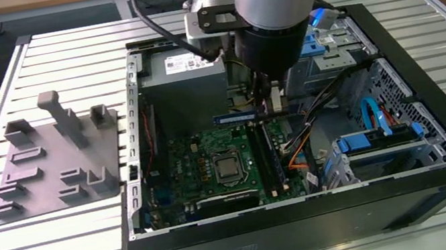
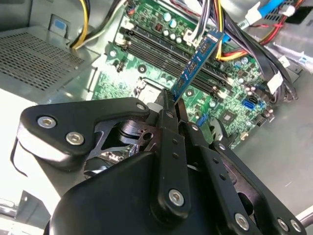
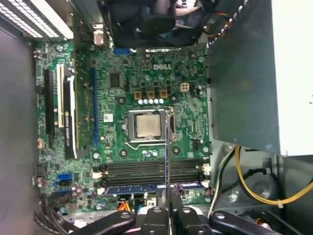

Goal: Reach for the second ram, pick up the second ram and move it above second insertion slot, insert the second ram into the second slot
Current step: 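Pick up the second ram and move it above second insertion slot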

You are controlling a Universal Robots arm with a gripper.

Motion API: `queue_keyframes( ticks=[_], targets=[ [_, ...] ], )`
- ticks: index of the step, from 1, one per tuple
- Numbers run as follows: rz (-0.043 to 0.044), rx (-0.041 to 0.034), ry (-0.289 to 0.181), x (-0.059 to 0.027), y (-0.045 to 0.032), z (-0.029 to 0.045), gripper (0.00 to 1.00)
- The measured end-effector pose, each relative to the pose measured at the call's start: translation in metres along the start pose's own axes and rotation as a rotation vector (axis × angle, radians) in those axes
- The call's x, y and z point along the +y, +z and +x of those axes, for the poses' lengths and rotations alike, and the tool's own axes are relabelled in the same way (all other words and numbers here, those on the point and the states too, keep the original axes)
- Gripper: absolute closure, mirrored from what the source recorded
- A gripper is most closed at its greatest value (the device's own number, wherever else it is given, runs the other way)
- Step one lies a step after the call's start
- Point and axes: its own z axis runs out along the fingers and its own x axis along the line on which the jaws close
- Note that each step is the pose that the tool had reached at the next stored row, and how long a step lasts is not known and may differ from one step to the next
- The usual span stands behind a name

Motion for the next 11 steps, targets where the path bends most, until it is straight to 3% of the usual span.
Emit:
queue_keyframes(
  ticks=[5,11],
  targets=[
    [0.0000,-0.0001,0.000,0.0092,0.0035,0.0070,0.86],
    [-0.0002,0.0001,-0.004,0.0114,0.0039,0.0106,0.86]
  ],
)
